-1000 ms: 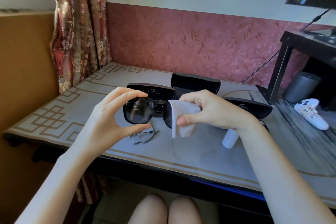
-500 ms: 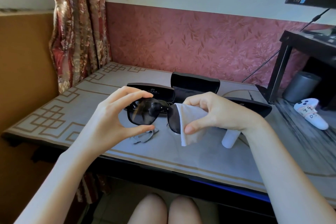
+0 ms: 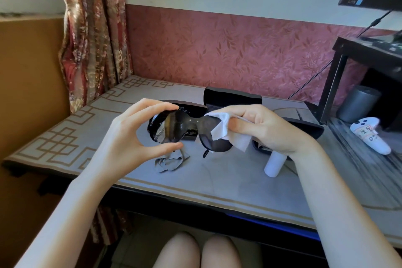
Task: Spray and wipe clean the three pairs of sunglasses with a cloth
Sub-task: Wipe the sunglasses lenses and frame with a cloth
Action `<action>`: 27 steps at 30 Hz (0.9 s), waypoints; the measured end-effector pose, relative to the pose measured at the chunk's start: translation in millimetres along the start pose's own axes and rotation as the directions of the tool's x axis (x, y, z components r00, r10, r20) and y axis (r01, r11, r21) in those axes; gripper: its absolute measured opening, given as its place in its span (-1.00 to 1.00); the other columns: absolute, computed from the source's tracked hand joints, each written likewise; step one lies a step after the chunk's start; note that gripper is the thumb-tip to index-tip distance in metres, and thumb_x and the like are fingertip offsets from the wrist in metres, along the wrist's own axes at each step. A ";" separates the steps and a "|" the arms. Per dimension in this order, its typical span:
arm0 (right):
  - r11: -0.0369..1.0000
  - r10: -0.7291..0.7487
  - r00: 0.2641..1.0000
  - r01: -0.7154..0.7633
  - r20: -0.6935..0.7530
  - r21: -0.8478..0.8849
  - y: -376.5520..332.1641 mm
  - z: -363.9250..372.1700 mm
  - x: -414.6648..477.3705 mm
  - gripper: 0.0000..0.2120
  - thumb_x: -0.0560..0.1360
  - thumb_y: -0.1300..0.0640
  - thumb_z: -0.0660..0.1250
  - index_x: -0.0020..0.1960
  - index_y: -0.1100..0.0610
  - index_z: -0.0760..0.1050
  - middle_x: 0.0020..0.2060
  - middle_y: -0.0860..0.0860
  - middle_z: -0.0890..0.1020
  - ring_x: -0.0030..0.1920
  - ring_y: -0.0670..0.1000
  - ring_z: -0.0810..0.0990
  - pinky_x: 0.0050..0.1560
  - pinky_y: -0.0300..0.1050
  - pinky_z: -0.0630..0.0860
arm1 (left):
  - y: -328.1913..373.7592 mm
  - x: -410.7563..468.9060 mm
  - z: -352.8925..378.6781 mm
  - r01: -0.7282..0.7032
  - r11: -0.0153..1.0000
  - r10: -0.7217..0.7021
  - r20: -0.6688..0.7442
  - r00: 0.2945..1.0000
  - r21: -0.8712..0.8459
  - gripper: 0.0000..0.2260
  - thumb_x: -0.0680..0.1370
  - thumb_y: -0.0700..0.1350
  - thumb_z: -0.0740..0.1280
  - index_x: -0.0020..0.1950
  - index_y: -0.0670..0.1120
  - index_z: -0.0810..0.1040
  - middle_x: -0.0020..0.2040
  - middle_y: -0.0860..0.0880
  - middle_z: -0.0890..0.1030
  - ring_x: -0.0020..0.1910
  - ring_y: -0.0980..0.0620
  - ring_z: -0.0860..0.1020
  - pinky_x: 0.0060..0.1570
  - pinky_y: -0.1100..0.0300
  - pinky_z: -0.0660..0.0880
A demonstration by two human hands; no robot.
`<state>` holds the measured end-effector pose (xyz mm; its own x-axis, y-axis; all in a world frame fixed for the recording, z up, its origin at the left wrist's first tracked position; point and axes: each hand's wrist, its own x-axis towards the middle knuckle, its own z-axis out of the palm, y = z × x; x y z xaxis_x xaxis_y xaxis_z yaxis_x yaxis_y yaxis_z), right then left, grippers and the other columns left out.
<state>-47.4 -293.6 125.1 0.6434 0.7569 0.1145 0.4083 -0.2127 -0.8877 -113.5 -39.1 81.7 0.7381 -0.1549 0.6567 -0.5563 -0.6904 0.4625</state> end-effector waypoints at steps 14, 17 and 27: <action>0.963 0.164 0.986 -0.154 0.026 -0.219 3.7 8.5 2.7 -0.78 0.34 0.20 0.57 -0.08 0.17 0.59 -0.25 0.03 0.64 -0.22 -0.09 0.57 -0.12 -0.17 0.46 | 5.0 -0.1 7.1 -0.065 0.996 0.061 0.061 0.996 0.065 -0.47 0.33 0.15 0.49 0.26 0.05 0.53 0.16 0.19 0.51 0.20 0.30 0.45 0.21 0.49 0.30; 0.952 0.139 0.990 -0.142 -0.030 -0.273 1.4 15.1 6.3 -0.74 0.33 0.08 0.58 -0.14 0.21 0.59 -0.26 0.18 0.59 -0.27 -0.04 0.50 -0.17 -0.10 0.37 | 4.9 -0.6 9.5 -0.078 0.993 0.074 0.045 0.996 0.089 -0.48 0.32 0.09 0.51 0.25 0.02 0.54 0.15 0.15 0.51 0.18 0.21 0.48 0.20 0.44 0.34; 0.984 0.053 0.996 -0.063 -0.066 -0.165 -1.2 26.8 12.2 -0.79 0.55 -0.04 0.32 -0.13 0.02 0.67 -0.36 0.17 0.59 -0.34 -0.01 0.52 -0.16 -0.10 0.37 | 7.4 -1.9 14.9 -0.128 0.984 0.122 0.054 0.991 0.122 -0.50 0.39 0.15 0.41 0.27 -0.03 0.52 0.17 0.16 0.46 0.19 0.17 0.45 0.25 0.43 0.31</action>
<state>-57.5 -267.6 115.6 0.7052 0.7023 0.0969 0.4681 -0.3586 -0.8076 -113.3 -54.5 75.0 0.6841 -0.2763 0.6750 -0.5956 -0.7459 0.2983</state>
